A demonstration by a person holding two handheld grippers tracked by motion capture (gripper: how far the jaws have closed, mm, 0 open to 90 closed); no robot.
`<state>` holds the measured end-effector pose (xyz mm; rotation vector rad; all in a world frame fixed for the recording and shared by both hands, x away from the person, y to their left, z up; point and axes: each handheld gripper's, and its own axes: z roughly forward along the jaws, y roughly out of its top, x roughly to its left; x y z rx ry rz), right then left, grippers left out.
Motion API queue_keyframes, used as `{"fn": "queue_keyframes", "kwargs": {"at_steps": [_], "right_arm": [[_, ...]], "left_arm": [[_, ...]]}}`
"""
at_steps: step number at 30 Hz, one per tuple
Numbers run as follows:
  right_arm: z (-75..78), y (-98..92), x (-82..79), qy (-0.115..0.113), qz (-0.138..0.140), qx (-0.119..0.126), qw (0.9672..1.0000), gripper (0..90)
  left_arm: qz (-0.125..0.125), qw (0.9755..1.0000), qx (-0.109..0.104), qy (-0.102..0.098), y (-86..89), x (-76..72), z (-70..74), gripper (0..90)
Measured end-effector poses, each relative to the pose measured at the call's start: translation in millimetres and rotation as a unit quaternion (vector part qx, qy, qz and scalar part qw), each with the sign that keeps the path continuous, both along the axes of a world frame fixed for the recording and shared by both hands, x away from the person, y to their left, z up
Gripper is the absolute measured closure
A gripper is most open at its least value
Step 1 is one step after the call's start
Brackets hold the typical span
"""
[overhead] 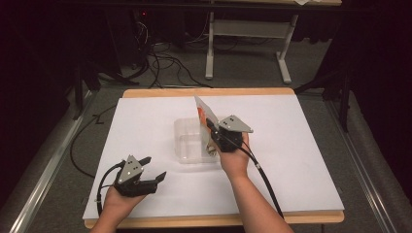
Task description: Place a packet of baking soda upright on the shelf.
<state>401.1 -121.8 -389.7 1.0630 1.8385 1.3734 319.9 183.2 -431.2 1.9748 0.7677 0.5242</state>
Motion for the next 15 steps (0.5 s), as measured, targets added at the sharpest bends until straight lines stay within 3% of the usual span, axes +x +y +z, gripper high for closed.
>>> {"fn": "queue_keyframes", "kwargs": {"at_steps": [15], "right_arm": [[-8.5,-0.8,-7.0,0.001,0.005,0.001,1.0,90.0]], "left_arm": [[-0.002,1.0,0.003,0.001,-0.9,0.3,-0.6,26.4]]}}
